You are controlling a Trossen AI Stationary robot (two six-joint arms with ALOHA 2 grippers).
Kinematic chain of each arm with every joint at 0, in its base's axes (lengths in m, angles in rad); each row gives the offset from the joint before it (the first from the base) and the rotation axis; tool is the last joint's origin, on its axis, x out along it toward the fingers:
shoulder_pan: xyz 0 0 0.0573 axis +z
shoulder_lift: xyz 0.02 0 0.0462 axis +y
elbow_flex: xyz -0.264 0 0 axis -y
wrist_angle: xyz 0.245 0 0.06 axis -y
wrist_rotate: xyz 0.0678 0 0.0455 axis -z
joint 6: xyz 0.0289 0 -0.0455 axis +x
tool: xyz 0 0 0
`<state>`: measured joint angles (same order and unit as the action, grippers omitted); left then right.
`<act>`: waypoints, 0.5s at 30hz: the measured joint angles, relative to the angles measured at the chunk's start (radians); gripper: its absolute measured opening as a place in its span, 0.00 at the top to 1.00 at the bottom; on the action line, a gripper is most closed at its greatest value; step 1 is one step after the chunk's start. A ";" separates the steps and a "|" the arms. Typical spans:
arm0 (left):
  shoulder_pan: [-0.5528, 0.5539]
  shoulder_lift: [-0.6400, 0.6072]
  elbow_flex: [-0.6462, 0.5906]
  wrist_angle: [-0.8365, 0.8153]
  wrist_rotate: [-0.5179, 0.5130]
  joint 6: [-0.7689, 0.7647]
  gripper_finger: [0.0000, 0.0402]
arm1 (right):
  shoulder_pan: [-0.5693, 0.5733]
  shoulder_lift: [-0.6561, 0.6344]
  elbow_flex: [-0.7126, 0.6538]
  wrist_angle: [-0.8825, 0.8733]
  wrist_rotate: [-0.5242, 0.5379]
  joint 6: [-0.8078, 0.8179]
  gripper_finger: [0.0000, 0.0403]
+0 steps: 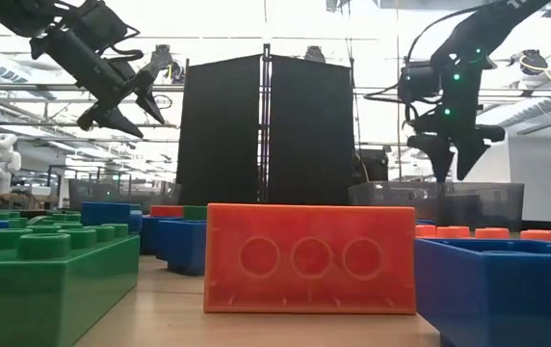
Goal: Sort blocks
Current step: Put the blue game piece into the right black bin
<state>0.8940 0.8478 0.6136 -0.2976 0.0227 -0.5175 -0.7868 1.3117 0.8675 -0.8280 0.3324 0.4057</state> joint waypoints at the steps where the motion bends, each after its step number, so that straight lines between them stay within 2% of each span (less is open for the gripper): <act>1: 0.000 0.000 0.000 0.000 0.000 0.000 0.31 | 0.000 0.000 0.011 -0.002 -0.003 -0.004 0.33; 3: 0.000 0.000 0.000 0.000 0.000 0.002 0.31 | 0.004 -0.005 0.040 -0.002 -0.038 -0.025 0.24; 6: 0.000 0.000 0.000 0.000 0.000 0.007 0.31 | 0.040 -0.042 0.100 0.020 -0.171 -0.101 0.18; 11: 0.000 0.000 0.000 0.000 0.000 0.008 0.31 | 0.213 -0.118 0.144 0.124 -0.442 -0.174 0.20; 15: 0.000 0.000 0.000 0.000 0.000 0.030 0.31 | 0.434 -0.108 0.113 0.098 -0.470 -0.267 0.23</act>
<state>0.8943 0.8482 0.6136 -0.2977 0.0227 -0.4873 -0.3525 1.2039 0.9808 -0.7304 -0.1378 0.1386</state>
